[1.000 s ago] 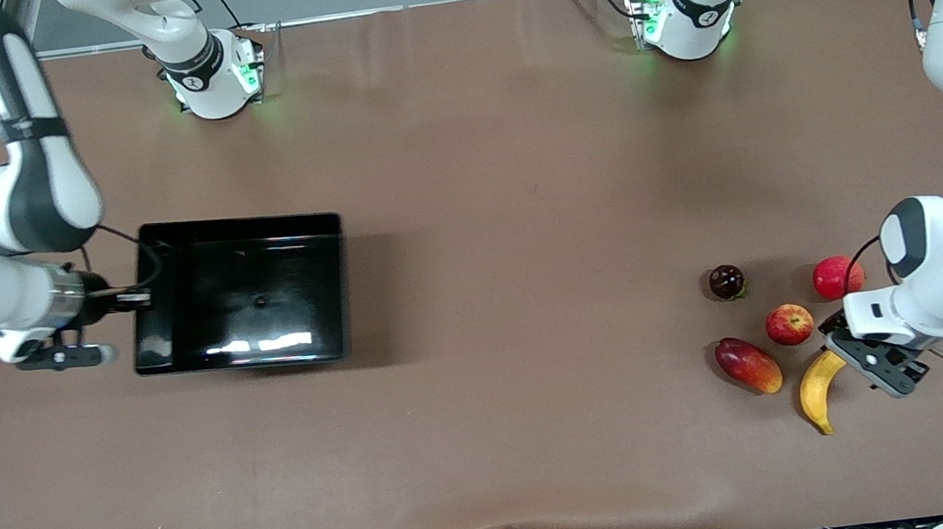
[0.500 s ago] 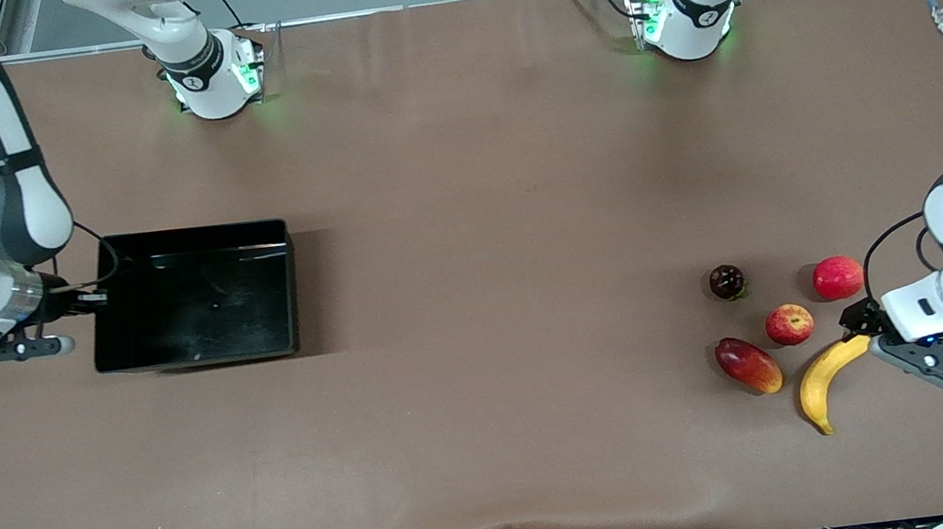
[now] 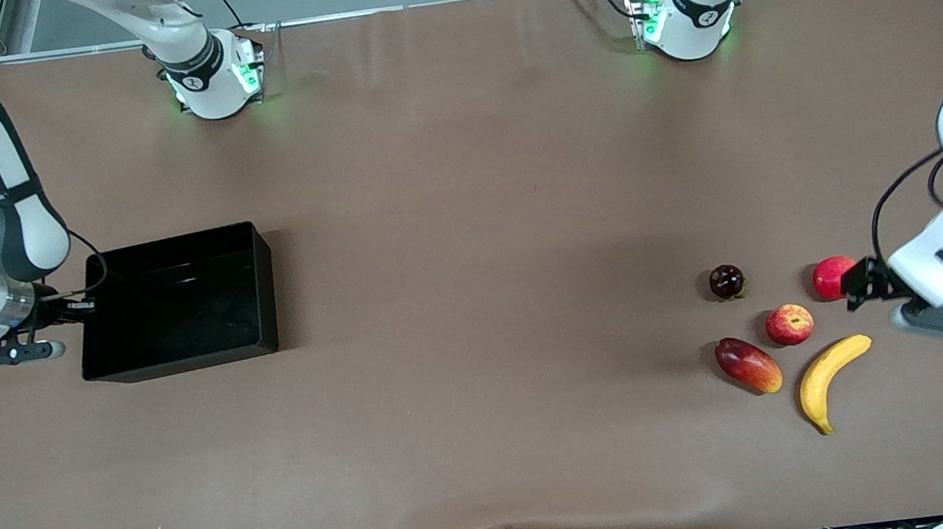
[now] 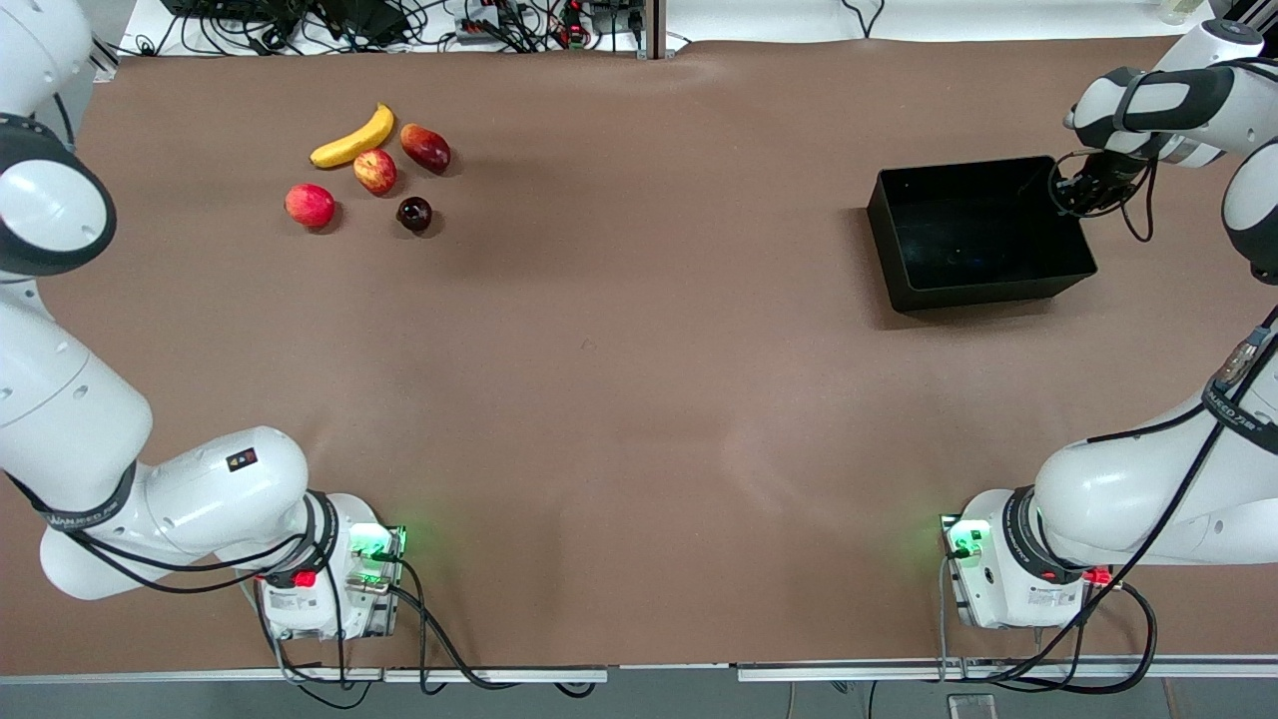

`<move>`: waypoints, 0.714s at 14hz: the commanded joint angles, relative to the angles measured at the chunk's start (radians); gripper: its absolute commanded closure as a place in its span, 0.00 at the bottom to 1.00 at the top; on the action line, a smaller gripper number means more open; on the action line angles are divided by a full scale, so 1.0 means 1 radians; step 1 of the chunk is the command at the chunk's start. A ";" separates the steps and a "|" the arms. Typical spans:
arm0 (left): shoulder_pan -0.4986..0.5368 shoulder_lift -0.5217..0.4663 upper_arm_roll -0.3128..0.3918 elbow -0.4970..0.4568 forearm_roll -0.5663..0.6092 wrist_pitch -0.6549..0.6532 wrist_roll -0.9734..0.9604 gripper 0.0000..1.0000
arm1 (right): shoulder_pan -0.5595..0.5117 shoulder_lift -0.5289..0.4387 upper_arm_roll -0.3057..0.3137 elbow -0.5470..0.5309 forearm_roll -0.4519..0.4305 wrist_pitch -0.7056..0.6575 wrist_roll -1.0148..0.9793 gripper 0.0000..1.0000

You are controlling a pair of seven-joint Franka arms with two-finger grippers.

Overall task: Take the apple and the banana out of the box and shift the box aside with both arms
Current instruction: 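Open the right gripper off the box while the left gripper withdraws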

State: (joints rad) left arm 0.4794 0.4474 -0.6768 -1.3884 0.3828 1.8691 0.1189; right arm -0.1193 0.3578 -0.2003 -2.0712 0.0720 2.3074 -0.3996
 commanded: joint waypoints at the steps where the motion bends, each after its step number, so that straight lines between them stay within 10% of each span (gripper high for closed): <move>1: 0.034 -0.116 0.006 -0.026 -0.125 -0.108 -0.065 0.00 | 0.015 -0.011 0.012 0.139 0.009 -0.182 -0.008 0.00; 10: 0.050 -0.303 0.005 -0.043 -0.215 -0.315 -0.162 0.00 | 0.058 -0.022 0.166 0.663 0.006 -0.602 -0.008 0.00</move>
State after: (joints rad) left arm 0.5154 0.1957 -0.6755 -1.3907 0.2187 1.5705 -0.0417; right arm -0.0509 0.3267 -0.0550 -1.4882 0.0784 1.7401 -0.4000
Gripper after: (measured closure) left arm 0.000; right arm 0.000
